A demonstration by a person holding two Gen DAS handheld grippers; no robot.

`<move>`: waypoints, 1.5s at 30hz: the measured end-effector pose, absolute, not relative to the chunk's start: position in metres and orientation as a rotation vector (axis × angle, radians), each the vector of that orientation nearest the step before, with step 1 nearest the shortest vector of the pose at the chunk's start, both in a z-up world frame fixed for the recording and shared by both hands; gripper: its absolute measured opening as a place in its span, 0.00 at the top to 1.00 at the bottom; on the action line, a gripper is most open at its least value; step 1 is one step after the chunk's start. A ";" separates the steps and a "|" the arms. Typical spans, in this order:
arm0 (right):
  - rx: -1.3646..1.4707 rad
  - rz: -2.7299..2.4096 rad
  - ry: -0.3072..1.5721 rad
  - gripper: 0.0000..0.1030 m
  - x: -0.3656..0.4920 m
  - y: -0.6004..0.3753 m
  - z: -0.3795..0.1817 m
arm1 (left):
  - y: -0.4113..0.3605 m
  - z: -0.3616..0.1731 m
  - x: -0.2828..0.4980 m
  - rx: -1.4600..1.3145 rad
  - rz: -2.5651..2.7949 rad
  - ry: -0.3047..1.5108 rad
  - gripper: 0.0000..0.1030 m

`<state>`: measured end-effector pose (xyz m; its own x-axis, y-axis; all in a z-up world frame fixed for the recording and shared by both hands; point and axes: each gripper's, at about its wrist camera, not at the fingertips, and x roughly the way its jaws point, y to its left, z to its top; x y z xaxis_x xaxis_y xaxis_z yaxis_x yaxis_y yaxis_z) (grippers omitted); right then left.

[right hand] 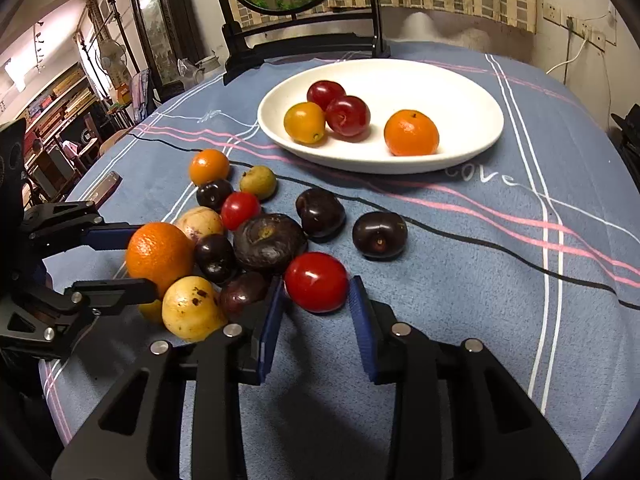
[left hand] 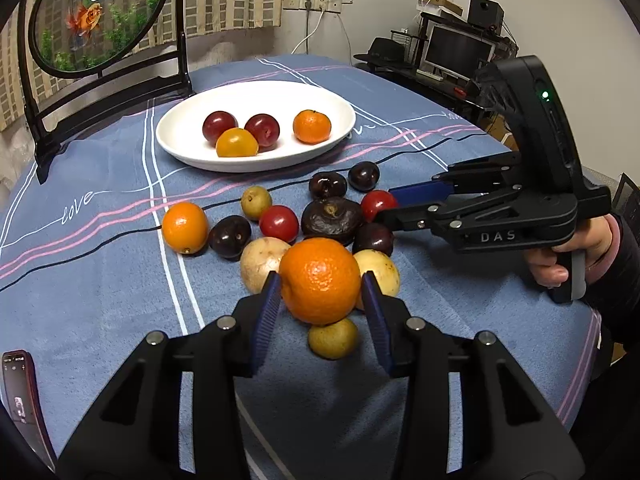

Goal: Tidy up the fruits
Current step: 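Grasp a large orange with the left tool while the right tool grasps a red tomato, then carry the orange onto the plate with the left tool while the right tool places the tomato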

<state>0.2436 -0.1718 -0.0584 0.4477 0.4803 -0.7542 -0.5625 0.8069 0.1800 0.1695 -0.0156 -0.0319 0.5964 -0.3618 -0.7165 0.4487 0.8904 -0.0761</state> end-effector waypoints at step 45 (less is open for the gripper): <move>0.170 0.584 0.675 0.70 0.272 -0.200 -0.001 | -0.016 -0.011 0.250 -0.008 -0.439 0.819 0.41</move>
<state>0.2721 -0.1997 -0.0010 0.6286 0.5603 -0.5394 -0.4535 0.8275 0.3310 0.2502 -0.0165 -0.0110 0.5988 -0.3810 -0.7045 0.3752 0.9105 -0.1736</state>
